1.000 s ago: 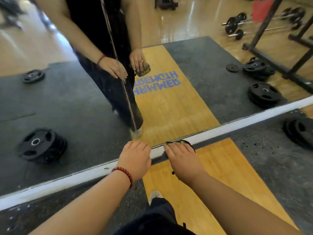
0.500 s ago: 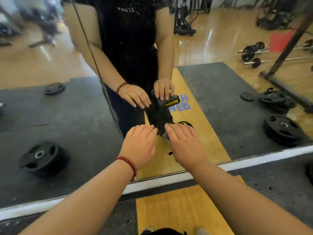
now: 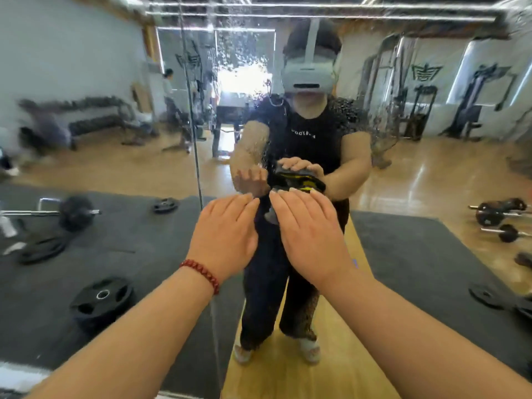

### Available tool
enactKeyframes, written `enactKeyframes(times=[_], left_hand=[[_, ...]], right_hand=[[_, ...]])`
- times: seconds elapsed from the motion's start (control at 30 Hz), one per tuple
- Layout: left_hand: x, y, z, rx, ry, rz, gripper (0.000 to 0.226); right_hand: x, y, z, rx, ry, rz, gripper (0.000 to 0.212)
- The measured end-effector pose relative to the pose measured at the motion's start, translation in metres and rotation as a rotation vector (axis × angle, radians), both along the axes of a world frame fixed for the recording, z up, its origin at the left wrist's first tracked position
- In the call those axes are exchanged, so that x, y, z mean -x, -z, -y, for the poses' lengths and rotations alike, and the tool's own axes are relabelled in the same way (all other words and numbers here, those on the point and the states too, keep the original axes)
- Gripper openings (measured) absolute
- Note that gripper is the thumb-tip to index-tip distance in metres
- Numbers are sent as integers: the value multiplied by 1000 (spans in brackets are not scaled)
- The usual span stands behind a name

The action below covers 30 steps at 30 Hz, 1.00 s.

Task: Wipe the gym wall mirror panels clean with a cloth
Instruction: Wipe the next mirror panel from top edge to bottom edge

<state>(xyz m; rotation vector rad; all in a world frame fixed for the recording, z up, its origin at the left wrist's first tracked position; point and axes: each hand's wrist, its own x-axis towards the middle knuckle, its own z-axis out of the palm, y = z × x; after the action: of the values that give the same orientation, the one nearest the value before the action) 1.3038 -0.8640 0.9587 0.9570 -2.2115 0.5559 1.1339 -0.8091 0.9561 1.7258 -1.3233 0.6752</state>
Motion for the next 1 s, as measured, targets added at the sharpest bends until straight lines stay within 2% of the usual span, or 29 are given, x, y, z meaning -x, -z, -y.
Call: enactKeyframes(times=[0.23,0.53,0.7,0.83,1.0], left_hand=[[8,-85,7,210,-14,-72,47],[10,-211,44,455,26,-175,55],[3,-271,73,577,64,-210,52],[-13,-305,95,674,83,-224,48],[-33,-349,113,692,78,-222,50]], right_hand=[[12,-89,15,205,-53,-163,42],[16,-219,47,483,-23,-276,42],[15,-277,71,517,57,-375,46],[9,-314,86,582,121,-368,41],[-7,-356,99,560,192,-378,48]])
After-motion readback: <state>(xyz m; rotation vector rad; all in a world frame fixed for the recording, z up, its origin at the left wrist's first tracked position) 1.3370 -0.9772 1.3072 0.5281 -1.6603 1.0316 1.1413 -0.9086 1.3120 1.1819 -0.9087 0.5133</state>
